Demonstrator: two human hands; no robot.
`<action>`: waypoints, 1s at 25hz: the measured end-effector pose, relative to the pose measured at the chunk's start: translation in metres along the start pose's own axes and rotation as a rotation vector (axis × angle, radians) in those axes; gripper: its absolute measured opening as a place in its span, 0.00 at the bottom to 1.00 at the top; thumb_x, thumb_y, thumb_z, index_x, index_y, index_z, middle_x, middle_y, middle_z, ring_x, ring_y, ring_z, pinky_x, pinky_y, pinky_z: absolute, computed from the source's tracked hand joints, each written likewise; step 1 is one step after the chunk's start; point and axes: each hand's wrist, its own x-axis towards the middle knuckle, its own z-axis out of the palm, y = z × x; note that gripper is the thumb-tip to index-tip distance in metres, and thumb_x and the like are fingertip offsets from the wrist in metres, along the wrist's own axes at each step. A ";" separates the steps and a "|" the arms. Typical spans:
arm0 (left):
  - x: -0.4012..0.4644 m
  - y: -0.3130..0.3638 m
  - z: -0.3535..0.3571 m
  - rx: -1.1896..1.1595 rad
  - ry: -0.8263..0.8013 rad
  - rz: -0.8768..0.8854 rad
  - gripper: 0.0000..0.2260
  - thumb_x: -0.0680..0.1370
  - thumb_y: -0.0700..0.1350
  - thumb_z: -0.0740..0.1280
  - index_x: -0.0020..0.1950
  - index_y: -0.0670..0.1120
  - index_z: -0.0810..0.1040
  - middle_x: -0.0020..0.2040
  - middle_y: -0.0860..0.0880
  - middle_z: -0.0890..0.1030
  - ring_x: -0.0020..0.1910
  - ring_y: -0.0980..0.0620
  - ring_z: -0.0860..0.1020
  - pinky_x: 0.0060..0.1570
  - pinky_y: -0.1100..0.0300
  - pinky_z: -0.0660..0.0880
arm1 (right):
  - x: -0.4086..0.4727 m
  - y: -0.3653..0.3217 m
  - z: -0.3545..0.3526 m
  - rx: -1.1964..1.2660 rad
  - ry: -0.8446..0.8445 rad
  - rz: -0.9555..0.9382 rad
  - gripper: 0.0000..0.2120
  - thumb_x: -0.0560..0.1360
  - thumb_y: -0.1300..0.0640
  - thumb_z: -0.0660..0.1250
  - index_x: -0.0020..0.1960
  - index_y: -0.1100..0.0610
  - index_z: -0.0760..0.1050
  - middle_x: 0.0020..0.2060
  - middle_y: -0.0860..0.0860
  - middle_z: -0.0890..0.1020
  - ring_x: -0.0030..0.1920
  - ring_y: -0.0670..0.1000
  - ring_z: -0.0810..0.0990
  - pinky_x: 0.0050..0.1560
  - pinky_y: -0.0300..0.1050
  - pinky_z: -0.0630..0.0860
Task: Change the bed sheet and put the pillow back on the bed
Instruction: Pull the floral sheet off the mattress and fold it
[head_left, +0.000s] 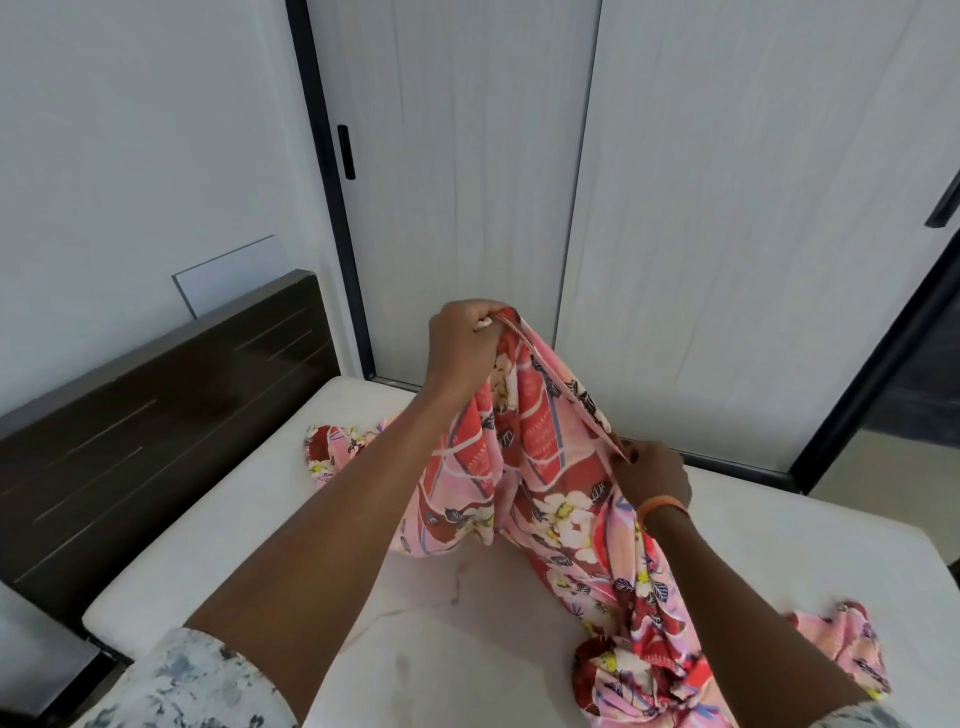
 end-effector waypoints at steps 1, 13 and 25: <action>0.002 0.002 -0.004 -0.032 0.024 0.000 0.11 0.77 0.38 0.65 0.48 0.48 0.87 0.42 0.54 0.86 0.40 0.58 0.83 0.46 0.60 0.81 | -0.001 0.008 0.002 -0.042 0.010 0.070 0.15 0.74 0.48 0.66 0.34 0.57 0.76 0.33 0.54 0.79 0.38 0.59 0.78 0.40 0.44 0.72; -0.021 -0.025 0.014 0.244 -0.146 -0.202 0.18 0.75 0.45 0.73 0.64 0.47 0.77 0.59 0.51 0.79 0.58 0.52 0.78 0.57 0.60 0.72 | -0.004 -0.057 -0.047 0.868 -0.222 -0.012 0.08 0.71 0.58 0.66 0.41 0.58 0.83 0.38 0.58 0.81 0.41 0.54 0.78 0.46 0.49 0.74; -0.033 0.000 0.034 0.278 -0.312 0.216 0.12 0.81 0.40 0.60 0.57 0.47 0.83 0.52 0.47 0.85 0.50 0.48 0.82 0.52 0.54 0.77 | 0.006 -0.065 -0.089 0.064 -0.233 -0.573 0.10 0.68 0.61 0.74 0.46 0.55 0.75 0.40 0.50 0.79 0.42 0.52 0.78 0.42 0.44 0.71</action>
